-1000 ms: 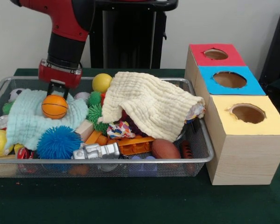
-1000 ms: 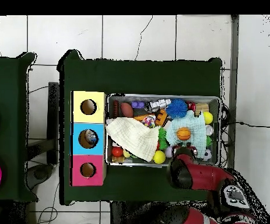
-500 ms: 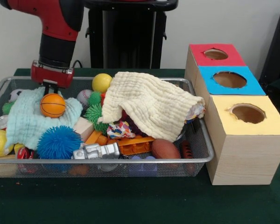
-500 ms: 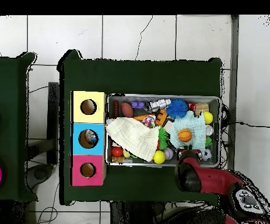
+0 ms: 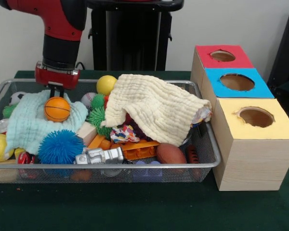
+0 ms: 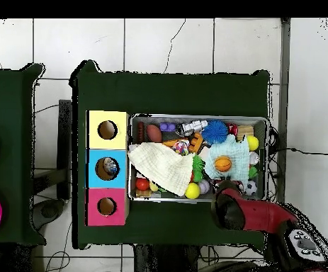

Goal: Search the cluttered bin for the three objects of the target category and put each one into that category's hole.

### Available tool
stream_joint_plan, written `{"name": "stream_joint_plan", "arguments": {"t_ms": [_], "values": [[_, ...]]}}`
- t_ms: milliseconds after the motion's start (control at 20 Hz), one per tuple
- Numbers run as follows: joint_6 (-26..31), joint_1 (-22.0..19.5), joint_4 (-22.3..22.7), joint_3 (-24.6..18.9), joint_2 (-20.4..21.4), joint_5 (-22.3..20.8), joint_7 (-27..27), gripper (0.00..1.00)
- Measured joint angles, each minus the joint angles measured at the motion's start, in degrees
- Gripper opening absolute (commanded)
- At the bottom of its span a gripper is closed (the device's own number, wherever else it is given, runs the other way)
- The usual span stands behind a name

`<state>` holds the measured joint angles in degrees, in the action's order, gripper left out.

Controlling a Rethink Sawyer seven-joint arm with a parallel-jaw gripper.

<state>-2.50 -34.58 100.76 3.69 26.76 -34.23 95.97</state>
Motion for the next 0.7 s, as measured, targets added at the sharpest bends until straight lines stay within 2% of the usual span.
{"name": "stream_joint_plan", "arguments": {"t_ms": [300,500,600,700], "values": [[4.0,0.0,0.0,-2.3,0.9,0.5,0.0,0.00],[4.6,0.4,0.1,-2.9,1.3,1.3,0.0,0.00],[4.6,1.0,0.1,-2.8,1.4,1.7,0.0,0.00],[4.6,3.5,0.1,-1.9,1.7,2.5,0.0,0.00]]}}
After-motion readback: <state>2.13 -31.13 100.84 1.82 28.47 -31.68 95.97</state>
